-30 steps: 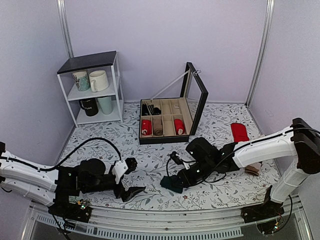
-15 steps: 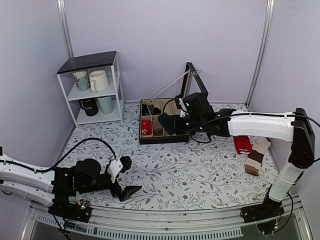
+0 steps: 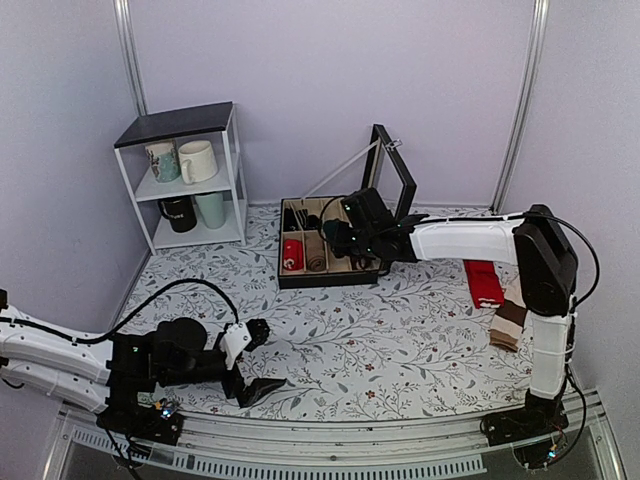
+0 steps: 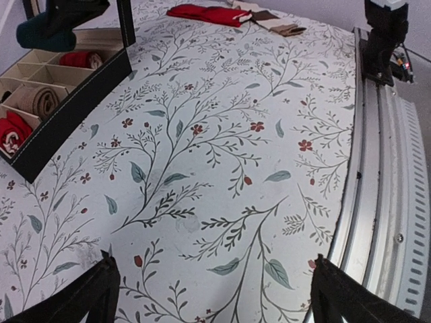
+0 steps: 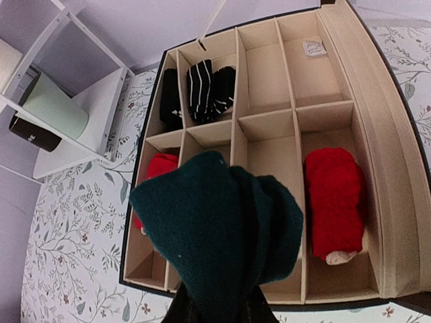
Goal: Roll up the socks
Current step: Place the sock in the storage box.
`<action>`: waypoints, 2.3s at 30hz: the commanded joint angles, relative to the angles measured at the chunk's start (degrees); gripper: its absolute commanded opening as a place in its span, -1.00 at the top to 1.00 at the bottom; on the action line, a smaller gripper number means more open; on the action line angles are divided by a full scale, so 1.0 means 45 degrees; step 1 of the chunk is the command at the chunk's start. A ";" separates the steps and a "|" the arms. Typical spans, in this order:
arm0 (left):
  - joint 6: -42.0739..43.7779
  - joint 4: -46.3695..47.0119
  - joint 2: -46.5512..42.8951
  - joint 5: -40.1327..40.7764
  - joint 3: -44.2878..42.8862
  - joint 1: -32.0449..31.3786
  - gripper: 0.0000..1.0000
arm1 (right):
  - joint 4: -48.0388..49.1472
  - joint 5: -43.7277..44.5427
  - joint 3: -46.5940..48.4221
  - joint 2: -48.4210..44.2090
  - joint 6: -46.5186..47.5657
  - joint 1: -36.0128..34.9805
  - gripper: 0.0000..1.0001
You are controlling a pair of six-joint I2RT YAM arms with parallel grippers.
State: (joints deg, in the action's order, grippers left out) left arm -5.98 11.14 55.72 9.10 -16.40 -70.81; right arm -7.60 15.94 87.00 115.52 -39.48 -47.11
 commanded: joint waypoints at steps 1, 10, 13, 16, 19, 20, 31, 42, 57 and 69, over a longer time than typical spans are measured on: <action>0.0093 0.0201 0.0301 -0.0719 -0.0225 0.0188 -0.99 | 0.0324 0.0956 0.1132 0.1058 -0.0465 0.0053 1.00; 0.0117 0.0180 0.0029 -0.1103 0.0047 0.0188 -0.99 | 0.0370 0.1390 0.1600 0.2342 -0.0982 0.0189 1.00; 0.0116 0.0270 -0.0238 -0.1170 0.0227 0.0189 -0.99 | 0.0436 0.1224 0.1926 0.2726 -0.0991 0.0242 1.00; 0.0135 0.0389 -0.0435 -0.1214 0.0398 0.0191 -0.99 | 0.0378 0.1251 0.2271 0.3102 -0.1020 0.0280 1.00; 0.0115 0.0391 -0.0525 -0.1318 0.0423 0.0195 -0.99 | 0.0170 0.1415 0.2455 0.3329 -0.1154 0.0344 1.00; 0.0107 0.0381 -0.0540 -0.1373 0.0425 0.0196 -0.99 | 0.0104 0.1476 0.2462 0.3370 -0.1178 0.0363 1.00; 0.0147 0.0512 -0.0447 -0.1672 0.0462 0.0199 -0.99 | -0.0178 0.1040 0.2548 0.4045 -0.1836 0.0600 1.00; 0.0138 0.0495 -0.0415 -0.1828 0.0446 0.0190 -0.99 | -0.0626 0.0340 0.3051 0.4936 -0.2309 0.0791 1.00; 0.0135 0.0538 -0.0234 -0.1820 0.0442 0.0209 -0.99 | -0.0941 0.0334 0.3557 0.4949 -0.2520 0.0808 0.31; 0.0176 0.0658 0.0174 -0.1860 0.0403 0.0211 -0.99 | 0.0076 0.0804 0.2622 0.3145 -0.2292 0.0820 0.23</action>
State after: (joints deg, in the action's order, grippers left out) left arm -5.76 12.80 55.94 1.45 -15.00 -70.74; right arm -7.05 17.67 101.12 135.13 -51.57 -44.14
